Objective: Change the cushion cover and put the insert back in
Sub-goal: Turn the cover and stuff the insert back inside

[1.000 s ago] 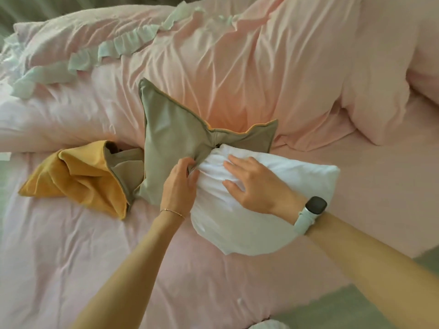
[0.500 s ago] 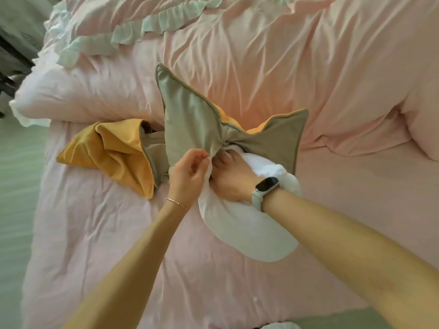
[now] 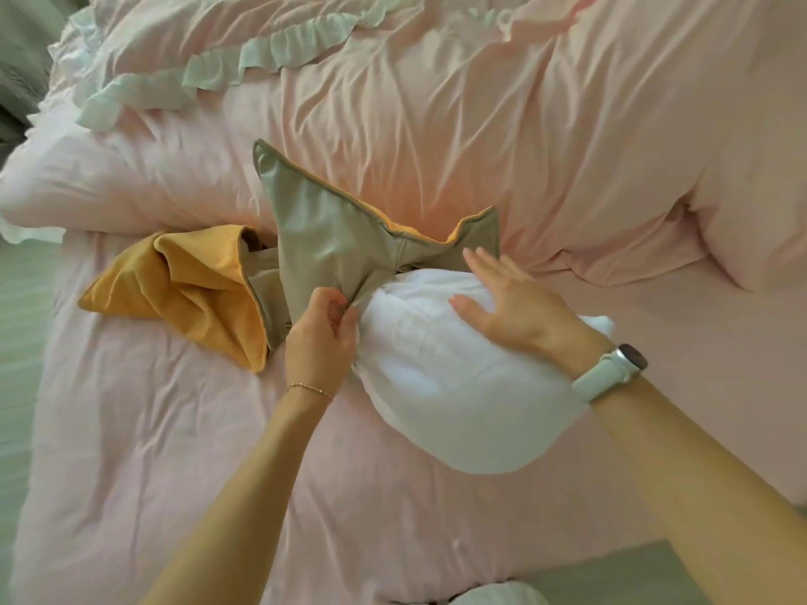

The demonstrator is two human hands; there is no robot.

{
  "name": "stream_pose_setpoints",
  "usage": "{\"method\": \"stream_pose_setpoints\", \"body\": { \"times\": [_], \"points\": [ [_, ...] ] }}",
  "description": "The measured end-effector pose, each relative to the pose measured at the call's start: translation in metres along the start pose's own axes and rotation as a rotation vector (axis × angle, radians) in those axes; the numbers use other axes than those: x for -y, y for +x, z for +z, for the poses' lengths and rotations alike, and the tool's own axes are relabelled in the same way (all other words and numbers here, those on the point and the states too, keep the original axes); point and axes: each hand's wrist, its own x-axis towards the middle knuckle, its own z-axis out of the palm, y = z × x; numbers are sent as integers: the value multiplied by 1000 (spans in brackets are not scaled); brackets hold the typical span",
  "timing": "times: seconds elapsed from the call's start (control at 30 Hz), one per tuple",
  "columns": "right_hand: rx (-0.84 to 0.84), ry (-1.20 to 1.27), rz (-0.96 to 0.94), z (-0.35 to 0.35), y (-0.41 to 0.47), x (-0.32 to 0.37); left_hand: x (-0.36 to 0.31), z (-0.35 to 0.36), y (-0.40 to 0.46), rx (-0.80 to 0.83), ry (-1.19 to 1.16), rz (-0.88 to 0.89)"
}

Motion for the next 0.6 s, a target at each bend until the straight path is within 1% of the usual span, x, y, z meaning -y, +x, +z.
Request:
{"method": "stream_pose_setpoints", "body": {
  "times": [0.03,0.07,0.13,0.17,0.2,0.23,0.27,0.3,0.33,0.37,0.4,0.43,0.47,0.5,0.53,0.57,0.6],
  "points": [
    [80,96,-13,3,-1,0,-5,0,-1,-21,37,37],
    [144,189,-44,9,-4,3,-10,-2,-1,-52,67,115],
    [252,300,-116,22,-13,14,-20,-7,3,-81,127,378],
    [290,336,-164,28,-18,21,-23,-10,8,-71,173,507],
    [319,368,-215,33,-25,28,-27,-15,13,-48,236,594],
    [339,403,-261,39,-30,33,-29,-19,19,-9,301,630],
    [344,438,-296,46,-36,37,-30,-23,25,60,367,618],
    [326,471,-323,55,-42,41,-31,-26,30,167,443,567],
    [276,486,-337,67,-47,43,-26,-28,33,280,515,491],
    [195,482,-341,81,-50,43,-19,-29,34,346,545,406],
    [102,456,-337,96,-53,42,-13,-31,33,365,514,303],
    [38,423,-316,109,-56,41,-7,-35,30,323,426,203],
    [26,386,-266,121,-58,40,-1,-39,27,263,324,123],
    [59,364,-208,131,-61,39,5,-42,21,225,251,89],
    [101,351,-174,140,-64,39,9,-46,14,241,223,89],
    [111,347,-167,146,-66,40,11,-50,5,308,245,117],
    [81,326,-172,151,-66,39,16,-52,-3,405,332,172]
  ]
}}
